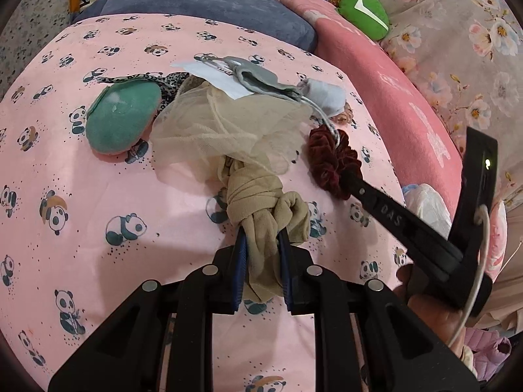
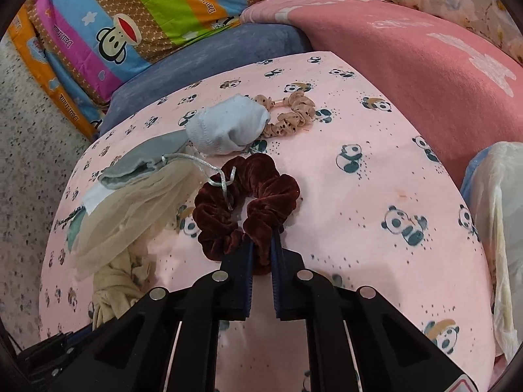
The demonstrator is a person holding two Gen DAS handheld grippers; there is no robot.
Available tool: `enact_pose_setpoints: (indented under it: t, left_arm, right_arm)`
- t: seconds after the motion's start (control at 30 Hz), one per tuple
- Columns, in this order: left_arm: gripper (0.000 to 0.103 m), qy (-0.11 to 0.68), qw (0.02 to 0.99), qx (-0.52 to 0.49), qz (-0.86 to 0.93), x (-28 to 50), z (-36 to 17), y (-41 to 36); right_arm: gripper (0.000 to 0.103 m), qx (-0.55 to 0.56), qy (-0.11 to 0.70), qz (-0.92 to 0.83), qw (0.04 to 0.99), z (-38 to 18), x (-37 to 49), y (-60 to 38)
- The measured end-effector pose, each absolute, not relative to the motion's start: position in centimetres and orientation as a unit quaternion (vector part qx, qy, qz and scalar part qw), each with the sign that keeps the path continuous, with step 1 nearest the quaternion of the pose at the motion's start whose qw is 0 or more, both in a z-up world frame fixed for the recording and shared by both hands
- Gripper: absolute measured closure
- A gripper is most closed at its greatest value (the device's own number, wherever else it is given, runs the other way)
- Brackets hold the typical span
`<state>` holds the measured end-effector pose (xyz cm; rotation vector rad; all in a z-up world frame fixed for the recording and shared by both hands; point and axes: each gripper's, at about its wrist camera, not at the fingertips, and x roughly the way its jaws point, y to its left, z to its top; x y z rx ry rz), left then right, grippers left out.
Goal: Collect trash
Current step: 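Grasp the beige stocking with the left gripper while the right grasps the dark red scrunchie, then carry both items over the bin and open both grippers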
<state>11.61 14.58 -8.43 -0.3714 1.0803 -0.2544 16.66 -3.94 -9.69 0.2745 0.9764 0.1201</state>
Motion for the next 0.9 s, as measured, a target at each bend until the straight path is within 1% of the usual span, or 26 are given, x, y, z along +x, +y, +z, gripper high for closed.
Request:
enact_pose_setpoints:
  t: [0.2,0.5,0.7,0.9]
  left_arm:
    - [0.085,0.506,0.835,-0.166,-0.137,9.9,-7.4,12.7]
    - [0.085,0.492,0.842,-0.137,-0.177,7.5,-4.6,7.8]
    - [0.085,0.477,0.846,-0.110,-0.211,6.6,-2.4,3.6]
    - [0.085,0.462,0.847,-0.076,-0.252,5.8,-0.4,-1.7]
  right_arm:
    - [0.095,0.149,0.455,0.059,0.876,-8.4,12.3,-6.0]
    - [0.095,0.162,0.415,0.042,0.894,-4.6,7.0,-10.3]
    - [0.095,0.180,0.380,0.013,0.907,-2.0,4.4,-14.6]
    - [0.095,0.198,0.354,-0.021,0.914,-0.7,2.1,-19.1]
